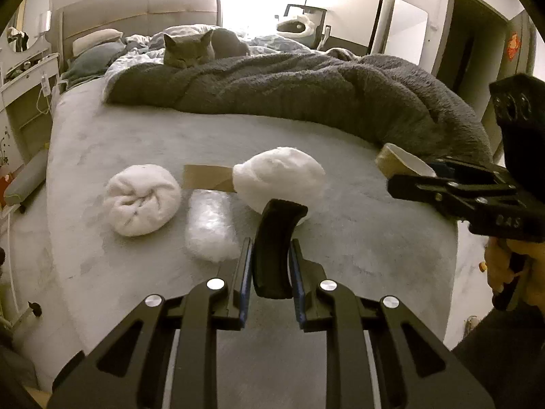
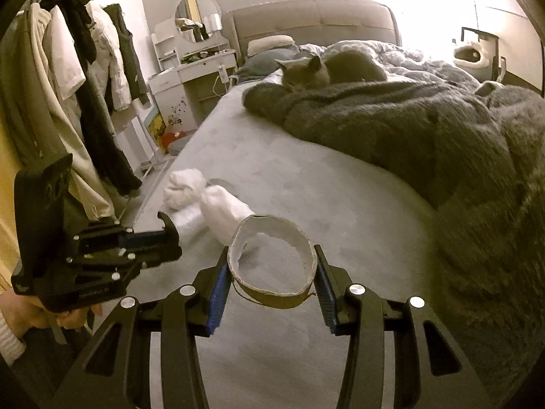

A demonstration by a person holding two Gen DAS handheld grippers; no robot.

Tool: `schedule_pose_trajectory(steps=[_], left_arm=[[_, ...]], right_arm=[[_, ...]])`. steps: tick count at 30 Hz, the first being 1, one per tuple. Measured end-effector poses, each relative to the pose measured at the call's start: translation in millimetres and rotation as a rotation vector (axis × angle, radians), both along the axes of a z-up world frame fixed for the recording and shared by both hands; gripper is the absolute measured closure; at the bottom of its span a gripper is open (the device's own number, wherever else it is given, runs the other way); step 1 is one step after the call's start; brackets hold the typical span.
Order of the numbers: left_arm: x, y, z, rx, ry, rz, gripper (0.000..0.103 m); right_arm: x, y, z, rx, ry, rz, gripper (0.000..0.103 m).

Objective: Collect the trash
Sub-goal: 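Grasp the black curved strip with the left tool while the right tool holds the tape roll, then carry the tape roll and black strip over the black bin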

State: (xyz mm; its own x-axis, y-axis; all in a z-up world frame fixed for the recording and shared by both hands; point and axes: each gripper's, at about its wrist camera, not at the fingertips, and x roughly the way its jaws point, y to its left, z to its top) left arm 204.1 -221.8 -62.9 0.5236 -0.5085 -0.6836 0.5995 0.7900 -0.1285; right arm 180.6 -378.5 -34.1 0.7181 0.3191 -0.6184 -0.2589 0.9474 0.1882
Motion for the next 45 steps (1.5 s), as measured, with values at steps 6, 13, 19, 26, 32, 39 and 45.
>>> schedule_pose_trajectory(steps=[6,13,19,26,32,39,45], left_arm=[[-7,26,9,-0.011,-0.012,0.023,0.081],[-11,66,14,0.005,-0.019,0.109,0.081],[-9,110,8,0.032,0.001,0.214,0.081],[-4,154,-7,0.049,0.056,0.305,0.081],[-5,182,-14,0.05,0.106,0.348,0.081],[-8,219,-29,0.058,0.168,0.41,0.081],[-13,248,-52,0.073,0.238,0.453,0.081]], right_arm=[[6,35,11,-0.005,-0.015,0.035,0.057],[15,82,24,0.001,-0.029,0.094,0.057],[21,125,28,0.0,-0.033,0.158,0.057],[25,167,32,-0.012,-0.027,0.216,0.057],[27,197,33,-0.01,-0.018,0.253,0.057],[29,236,34,-0.01,-0.011,0.31,0.057],[30,267,34,-0.002,-0.003,0.349,0.057]])
